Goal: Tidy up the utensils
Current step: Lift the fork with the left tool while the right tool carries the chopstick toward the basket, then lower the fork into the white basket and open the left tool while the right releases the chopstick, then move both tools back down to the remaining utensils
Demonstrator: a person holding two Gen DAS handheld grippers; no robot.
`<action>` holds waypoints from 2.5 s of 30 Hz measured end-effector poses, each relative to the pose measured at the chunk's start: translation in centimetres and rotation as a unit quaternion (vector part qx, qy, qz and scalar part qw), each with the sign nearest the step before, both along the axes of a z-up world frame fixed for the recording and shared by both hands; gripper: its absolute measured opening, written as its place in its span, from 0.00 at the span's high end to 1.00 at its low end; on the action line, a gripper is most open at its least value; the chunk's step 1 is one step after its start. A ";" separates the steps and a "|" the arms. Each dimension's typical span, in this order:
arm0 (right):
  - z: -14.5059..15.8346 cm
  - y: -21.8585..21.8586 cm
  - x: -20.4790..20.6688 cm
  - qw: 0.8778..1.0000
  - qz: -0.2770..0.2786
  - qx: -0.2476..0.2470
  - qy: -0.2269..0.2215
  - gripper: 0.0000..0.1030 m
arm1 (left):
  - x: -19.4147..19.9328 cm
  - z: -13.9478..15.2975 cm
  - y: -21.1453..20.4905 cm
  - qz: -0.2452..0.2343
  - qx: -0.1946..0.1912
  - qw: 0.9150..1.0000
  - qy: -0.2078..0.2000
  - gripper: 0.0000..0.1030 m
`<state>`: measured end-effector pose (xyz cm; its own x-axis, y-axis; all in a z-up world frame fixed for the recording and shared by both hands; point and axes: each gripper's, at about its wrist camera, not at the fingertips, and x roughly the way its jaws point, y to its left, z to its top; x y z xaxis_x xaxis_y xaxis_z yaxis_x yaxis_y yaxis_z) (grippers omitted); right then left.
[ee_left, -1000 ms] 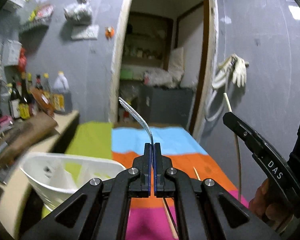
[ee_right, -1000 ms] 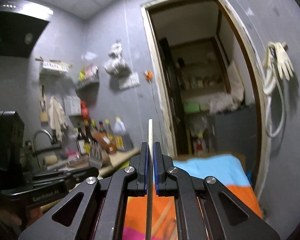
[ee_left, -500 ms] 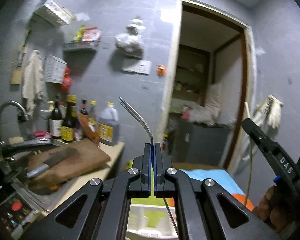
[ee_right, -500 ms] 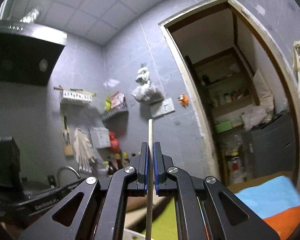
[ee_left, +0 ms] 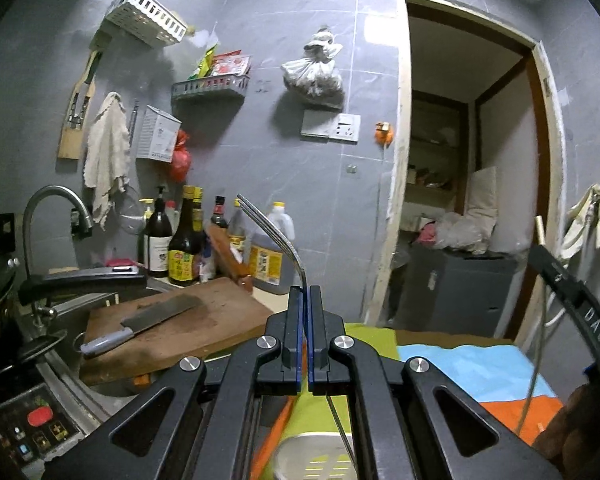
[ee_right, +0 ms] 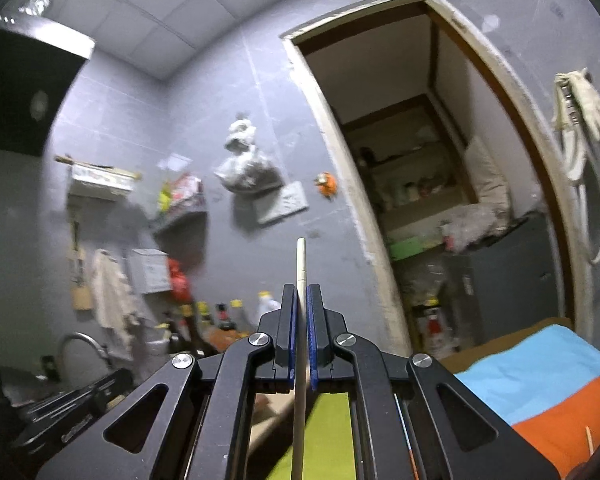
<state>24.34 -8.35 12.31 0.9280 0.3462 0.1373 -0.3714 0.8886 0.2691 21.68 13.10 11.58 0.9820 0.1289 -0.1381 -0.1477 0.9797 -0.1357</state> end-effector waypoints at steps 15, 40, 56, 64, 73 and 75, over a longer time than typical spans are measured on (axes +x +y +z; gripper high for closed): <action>-1.6 0.5 0.3 0.998 -0.018 -0.052 0.027 0.97 | 0.1 -2.8 -1.3 0.000 0.012 1.000 0.016 1.00; -5.1 0.4 -0.4 0.988 0.057 -0.106 0.094 0.92 | -0.8 -4.5 -1.2 -0.105 -0.028 0.991 0.079 0.97; -2.4 -2.7 -2.5 0.992 0.049 -0.100 0.067 0.57 | -3.4 -0.6 -2.3 -0.128 -0.045 0.990 0.035 0.66; -0.8 -7.6 -5.0 0.993 0.027 -0.096 0.056 0.24 | -5.0 0.6 -5.6 -0.156 -0.035 0.987 0.018 0.39; -0.6 -13.1 -8.3 0.991 -0.014 -0.123 0.049 0.01 | -6.6 0.2 -10.7 -0.187 -0.011 0.982 0.021 0.20; -0.9 -14.2 -9.0 0.990 -0.024 -0.128 0.047 0.00 | -6.8 -0.1 -11.8 -0.192 -0.002 0.981 0.021 0.14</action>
